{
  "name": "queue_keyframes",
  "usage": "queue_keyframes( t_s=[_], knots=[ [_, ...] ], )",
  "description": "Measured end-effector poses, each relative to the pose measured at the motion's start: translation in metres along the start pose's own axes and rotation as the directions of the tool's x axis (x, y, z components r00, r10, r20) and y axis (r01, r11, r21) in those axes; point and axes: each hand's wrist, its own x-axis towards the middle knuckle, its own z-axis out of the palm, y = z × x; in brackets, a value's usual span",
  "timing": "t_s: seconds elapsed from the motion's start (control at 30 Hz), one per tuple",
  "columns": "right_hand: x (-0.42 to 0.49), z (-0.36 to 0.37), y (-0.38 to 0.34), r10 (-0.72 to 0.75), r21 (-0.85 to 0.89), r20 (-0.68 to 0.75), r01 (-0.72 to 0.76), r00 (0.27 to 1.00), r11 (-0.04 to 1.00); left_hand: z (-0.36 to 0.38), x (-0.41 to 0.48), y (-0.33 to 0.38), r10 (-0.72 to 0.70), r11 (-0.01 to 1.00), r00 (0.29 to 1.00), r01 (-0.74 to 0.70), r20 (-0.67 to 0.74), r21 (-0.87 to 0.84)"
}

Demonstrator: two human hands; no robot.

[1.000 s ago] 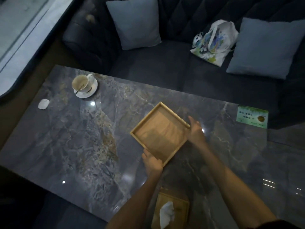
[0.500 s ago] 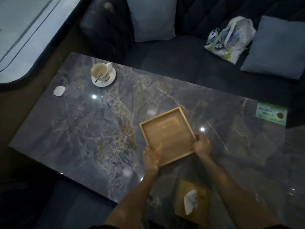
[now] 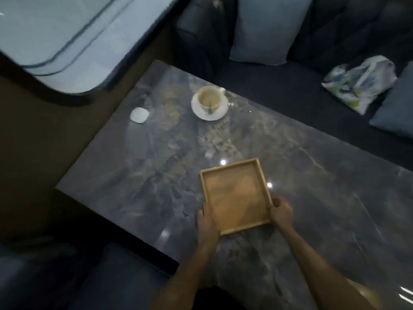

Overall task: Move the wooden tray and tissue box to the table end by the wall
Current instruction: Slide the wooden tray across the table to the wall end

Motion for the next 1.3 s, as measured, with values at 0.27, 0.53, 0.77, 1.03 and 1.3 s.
queue_keyframes(
  t_s=[0.27,0.53,0.77,1.03,1.3],
  knots=[
    [-0.029,0.151,-0.155,-0.252,-0.102,0.208,0.277,0.945,0.955,-0.168,0.055,-0.081,-0.238,0.952,0.965,0.21,-0.11,-0.221],
    [-0.033,0.229,-0.285,-0.426,-0.094,0.332,0.479,0.842,0.873,-0.227,0.129,-0.148,-0.417,0.856,0.908,0.373,-0.051,-0.359],
    [-0.001,0.272,-0.366,-0.522,-0.158,0.35,0.598,0.778,0.786,-0.257,0.172,-0.126,-0.444,0.841,0.889,0.372,-0.111,-0.393],
    [0.026,0.288,-0.402,-0.63,-0.105,0.291,0.679,0.72,0.727,-0.295,0.205,-0.079,-0.478,0.849,0.867,0.415,-0.141,-0.329],
    [0.025,0.303,-0.397,-0.593,-0.198,0.257,0.643,0.763,0.74,-0.298,0.209,-0.083,-0.53,0.824,0.835,0.467,-0.149,-0.32]
  ],
)
